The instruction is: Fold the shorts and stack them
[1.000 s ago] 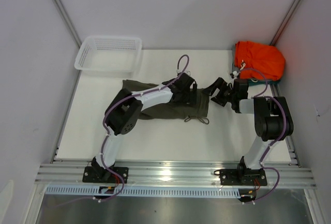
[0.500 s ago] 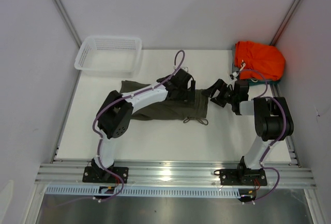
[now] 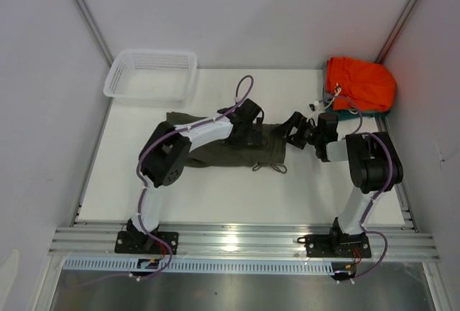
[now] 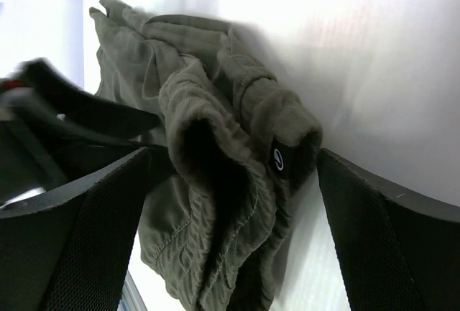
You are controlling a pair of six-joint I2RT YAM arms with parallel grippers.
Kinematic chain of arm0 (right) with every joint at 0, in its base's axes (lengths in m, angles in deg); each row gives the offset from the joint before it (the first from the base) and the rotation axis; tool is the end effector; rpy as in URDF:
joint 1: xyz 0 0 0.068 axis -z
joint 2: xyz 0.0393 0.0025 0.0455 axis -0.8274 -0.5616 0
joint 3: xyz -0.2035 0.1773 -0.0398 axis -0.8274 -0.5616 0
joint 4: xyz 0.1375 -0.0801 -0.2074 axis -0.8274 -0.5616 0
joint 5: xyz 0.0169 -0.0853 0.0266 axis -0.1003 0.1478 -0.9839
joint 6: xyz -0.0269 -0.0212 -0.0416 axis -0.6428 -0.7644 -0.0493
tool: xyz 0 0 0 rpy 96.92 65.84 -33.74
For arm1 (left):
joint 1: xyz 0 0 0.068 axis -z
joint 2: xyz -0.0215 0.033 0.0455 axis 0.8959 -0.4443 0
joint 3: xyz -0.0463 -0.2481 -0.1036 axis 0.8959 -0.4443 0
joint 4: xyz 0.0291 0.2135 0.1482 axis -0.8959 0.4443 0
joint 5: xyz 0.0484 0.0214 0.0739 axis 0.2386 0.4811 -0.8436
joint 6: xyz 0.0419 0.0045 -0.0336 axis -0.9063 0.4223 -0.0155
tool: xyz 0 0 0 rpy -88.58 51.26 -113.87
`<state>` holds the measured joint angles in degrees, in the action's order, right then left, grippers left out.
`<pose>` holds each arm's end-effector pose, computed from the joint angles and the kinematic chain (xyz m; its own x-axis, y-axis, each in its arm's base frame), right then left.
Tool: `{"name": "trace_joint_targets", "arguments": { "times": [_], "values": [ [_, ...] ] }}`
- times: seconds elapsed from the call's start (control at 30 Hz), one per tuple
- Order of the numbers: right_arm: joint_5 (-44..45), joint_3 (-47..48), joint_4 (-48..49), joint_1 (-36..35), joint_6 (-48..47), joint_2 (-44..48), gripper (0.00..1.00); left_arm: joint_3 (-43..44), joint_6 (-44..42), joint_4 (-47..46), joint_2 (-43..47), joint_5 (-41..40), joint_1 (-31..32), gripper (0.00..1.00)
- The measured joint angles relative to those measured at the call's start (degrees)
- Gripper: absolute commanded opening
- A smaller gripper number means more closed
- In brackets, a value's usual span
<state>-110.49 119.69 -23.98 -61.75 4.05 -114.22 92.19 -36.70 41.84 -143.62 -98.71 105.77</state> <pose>0.3393 0.0564 0.1256 -0.7477 0.4195 -0.5147 -0.1796 0.6186 0.7649 0.3383 -0.2974 0.1786 -0.8703 0.0362 -0.4912 0.1238 0.9814 -0.1470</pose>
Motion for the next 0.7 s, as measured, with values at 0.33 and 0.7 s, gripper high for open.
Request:
{"name": "trace_joint_targets", "arguments": {
  "times": [0.33,0.7],
  "values": [
    [2.89,-2.62,9.20,-6.27,2.89,-1.99,0.93,0.70,0.02,1.55,-2.21,-1.18,0.09,0.96],
    [5.86,-9.73,15.89,-7.56,7.19,-1.42,0.38,-3.23,0.15,-2.60,-0.11,-1.42,0.02,0.96]
  ]
}}
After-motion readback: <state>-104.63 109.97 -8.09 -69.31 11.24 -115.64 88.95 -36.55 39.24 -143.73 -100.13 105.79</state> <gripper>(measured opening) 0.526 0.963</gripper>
